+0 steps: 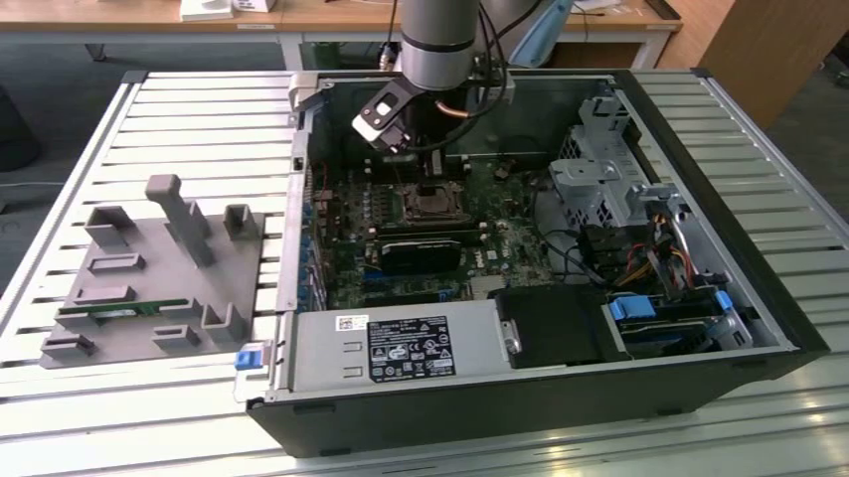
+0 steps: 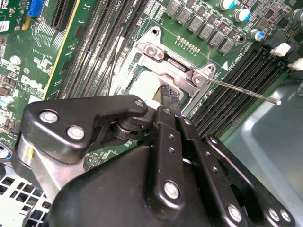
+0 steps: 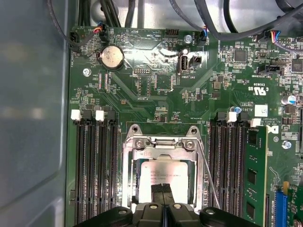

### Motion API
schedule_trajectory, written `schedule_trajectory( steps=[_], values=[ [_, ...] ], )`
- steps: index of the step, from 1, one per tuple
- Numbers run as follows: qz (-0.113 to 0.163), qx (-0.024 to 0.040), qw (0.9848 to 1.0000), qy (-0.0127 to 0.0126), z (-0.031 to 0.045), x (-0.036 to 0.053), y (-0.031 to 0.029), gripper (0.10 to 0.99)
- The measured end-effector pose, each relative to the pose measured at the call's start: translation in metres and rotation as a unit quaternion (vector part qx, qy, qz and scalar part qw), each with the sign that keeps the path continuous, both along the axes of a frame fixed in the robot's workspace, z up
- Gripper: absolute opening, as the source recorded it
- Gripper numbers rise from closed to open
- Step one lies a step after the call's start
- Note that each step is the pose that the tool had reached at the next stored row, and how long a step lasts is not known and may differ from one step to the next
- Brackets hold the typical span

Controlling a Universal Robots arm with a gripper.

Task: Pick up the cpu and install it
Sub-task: 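Install the first cpu locking lever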

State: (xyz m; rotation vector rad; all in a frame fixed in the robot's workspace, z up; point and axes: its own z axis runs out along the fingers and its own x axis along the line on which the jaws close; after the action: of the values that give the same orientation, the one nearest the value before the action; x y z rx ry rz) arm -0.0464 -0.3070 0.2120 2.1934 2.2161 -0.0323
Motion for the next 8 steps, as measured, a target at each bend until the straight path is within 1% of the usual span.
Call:
schedule_trajectory(
  steps=[8],
  values=[
    [0.0, 0.0001, 1.0, 0.0, 0.003, 0.0, 0.0, 0.106]
  ],
)
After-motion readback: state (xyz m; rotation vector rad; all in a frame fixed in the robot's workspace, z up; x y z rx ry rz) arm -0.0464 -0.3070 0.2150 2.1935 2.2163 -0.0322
